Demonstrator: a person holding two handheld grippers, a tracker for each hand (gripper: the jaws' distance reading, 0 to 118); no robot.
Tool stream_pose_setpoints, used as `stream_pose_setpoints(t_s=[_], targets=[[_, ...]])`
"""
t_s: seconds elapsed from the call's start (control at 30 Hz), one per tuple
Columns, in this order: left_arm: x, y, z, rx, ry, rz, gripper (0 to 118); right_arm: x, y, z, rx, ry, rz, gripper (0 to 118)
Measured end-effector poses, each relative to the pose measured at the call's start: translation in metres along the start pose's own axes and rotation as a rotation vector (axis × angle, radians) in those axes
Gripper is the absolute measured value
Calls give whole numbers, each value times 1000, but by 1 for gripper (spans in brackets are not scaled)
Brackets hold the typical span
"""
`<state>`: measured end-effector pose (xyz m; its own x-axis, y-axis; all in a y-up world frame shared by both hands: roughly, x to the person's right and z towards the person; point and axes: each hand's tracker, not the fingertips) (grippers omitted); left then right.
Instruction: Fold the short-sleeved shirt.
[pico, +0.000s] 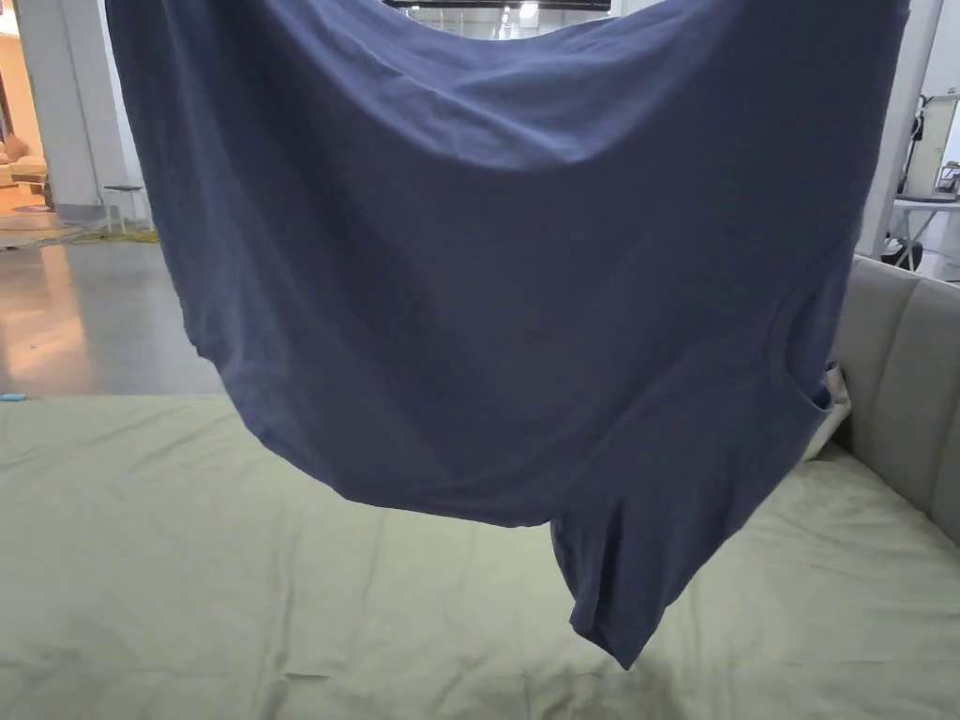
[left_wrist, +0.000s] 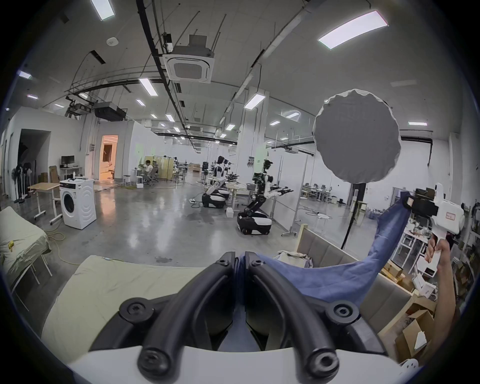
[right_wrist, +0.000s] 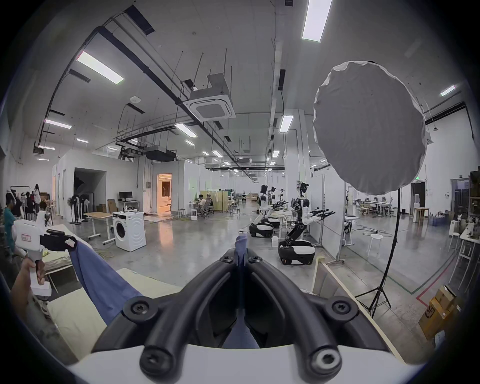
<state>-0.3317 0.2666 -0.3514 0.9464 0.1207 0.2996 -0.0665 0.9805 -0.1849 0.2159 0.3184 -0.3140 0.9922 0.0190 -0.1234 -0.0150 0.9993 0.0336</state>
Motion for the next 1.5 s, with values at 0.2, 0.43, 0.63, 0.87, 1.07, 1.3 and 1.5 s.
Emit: stream_pose_setpoints(t_s=[0.2,0.43,0.63,0.87,1.07,1.3,1.5], targets=[[4,-10,-26,-49,3,0,9,-6,-10,-30,-50,-30,10,4],[-15,-20,-89,-74,23,23,9,-13,-25,-112,-89,-78,31,4],[-39,-24,-155,-68,69,45,9,-21,-23,-189,-63,-126,52,4],[-60,-6,-194,62,84,82,9,-19,2,-227,48,-210,33,4],[-62,-1,-202,90,106,80,9,-10,10,-218,112,-222,14,4],[-67,-81,-207,30,-2,130,9,-5,-74,-196,24,-86,4,4],[-68,-202,-195,-93,-62,229,9,-8,-191,-137,-96,16,-73,4]])
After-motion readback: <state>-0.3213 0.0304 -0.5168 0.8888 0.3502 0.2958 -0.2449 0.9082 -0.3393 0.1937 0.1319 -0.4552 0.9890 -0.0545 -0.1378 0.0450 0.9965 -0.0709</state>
